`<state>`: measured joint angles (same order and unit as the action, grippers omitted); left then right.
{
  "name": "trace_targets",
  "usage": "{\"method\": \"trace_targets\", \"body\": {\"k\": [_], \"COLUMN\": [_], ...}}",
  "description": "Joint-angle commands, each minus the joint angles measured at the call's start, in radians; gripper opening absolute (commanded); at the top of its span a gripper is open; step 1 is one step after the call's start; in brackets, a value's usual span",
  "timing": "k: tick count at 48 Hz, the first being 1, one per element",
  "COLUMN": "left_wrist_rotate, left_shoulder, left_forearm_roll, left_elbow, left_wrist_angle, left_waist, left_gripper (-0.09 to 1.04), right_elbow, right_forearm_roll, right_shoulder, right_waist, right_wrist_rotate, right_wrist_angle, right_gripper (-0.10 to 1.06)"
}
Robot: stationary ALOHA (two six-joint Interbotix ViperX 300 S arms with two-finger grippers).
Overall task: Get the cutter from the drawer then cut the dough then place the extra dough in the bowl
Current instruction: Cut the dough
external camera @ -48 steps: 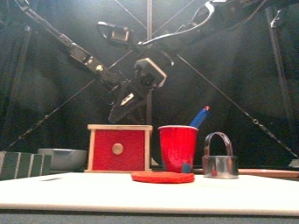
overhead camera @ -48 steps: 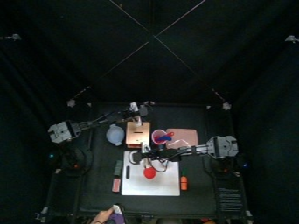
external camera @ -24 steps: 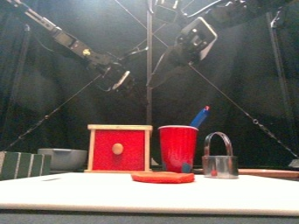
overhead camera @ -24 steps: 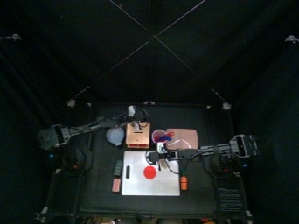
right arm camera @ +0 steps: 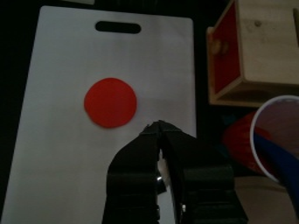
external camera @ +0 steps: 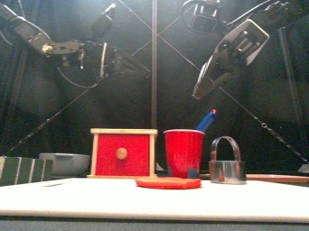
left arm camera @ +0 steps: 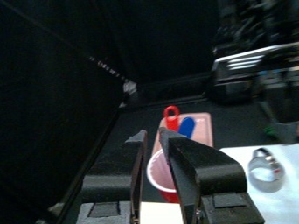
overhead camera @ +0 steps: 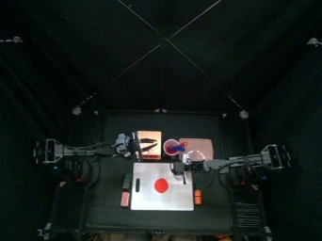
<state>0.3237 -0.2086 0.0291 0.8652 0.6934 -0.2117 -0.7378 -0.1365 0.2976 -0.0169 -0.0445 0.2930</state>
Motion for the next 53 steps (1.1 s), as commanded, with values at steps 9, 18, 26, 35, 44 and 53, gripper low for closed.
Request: {"method": "trace_targets", "body": {"k": [9,18,26,35,44,53], "left_wrist_rotate": [-0.035,-0.037,-0.037,-0.037,-0.037,-0.037], "left_shoulder": [-0.014,-0.014,-0.014,-0.012,-0.008,-0.003], "left_forearm_roll": [0.123,0.166,0.176,0.176,0.179,0.192], "left_elbow": [0.094,0.129,0.143,0.149,0.16,0.161], "left_wrist_angle": [0.095,0.095,0.097,0.097,0.095,0.095], "left_waist": [0.152,0.212,0.236,0.239,0.239,0.241], "left_gripper": [0.68,0.69,0.69,0.69,0.69,0.69], "right_elbow": [-0.029,-0.041,-0.052,-0.054,-0.064,-0.072], "right_forearm_roll": [0.006,0.008,0.008,0.009,0.002,0.0], "right_shoulder": [0.069,0.069,0.066,0.058,0.054,0.054], "right_waist": [0.005,0.017,0.025,0.025,0.017,0.012], "right_wrist_rotate": [-0.002,-0.002,-0.003,-0.003,-0.002,0.002], "right_wrist_angle": [0.041,0.066,0.067,0.084,0.132,0.166], "right_gripper": [0.3,0.47,0.65,0.76,0.76,0.76]}}
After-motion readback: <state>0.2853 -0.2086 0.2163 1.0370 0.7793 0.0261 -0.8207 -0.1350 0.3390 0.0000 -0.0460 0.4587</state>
